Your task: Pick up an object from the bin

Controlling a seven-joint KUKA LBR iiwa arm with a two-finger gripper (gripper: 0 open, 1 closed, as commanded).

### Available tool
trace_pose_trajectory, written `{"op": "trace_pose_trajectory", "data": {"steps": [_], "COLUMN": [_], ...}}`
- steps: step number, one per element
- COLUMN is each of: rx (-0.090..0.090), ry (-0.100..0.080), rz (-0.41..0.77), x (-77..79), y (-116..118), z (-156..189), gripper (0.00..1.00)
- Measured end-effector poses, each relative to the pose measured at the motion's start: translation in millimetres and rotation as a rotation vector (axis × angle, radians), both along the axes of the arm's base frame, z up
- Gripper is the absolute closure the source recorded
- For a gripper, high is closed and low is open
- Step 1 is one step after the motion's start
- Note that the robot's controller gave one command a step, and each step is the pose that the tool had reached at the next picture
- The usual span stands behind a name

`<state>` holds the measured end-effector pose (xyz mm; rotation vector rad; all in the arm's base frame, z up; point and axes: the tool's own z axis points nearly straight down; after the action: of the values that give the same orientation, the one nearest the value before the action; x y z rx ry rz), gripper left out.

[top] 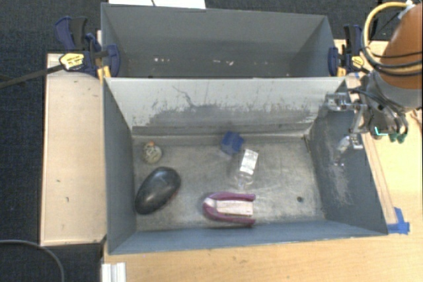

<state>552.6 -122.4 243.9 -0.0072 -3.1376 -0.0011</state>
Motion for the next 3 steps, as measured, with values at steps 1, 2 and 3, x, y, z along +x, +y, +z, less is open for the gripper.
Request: {"op": "trace_pose_trajectory", "data": {"steps": [1,2,3], "rx": [0.001,0.001,0.005], "ry": [-0.002,-0.005,-0.002], "rz": [0.337,0.543,0.45], "x": [-10.2,-47.3,-15.4], "y": [-21.9,-0.5,46.2], "z": [-64.3,-62.3,-122.6], "gripper": [0.0,0.0,0.0]}}
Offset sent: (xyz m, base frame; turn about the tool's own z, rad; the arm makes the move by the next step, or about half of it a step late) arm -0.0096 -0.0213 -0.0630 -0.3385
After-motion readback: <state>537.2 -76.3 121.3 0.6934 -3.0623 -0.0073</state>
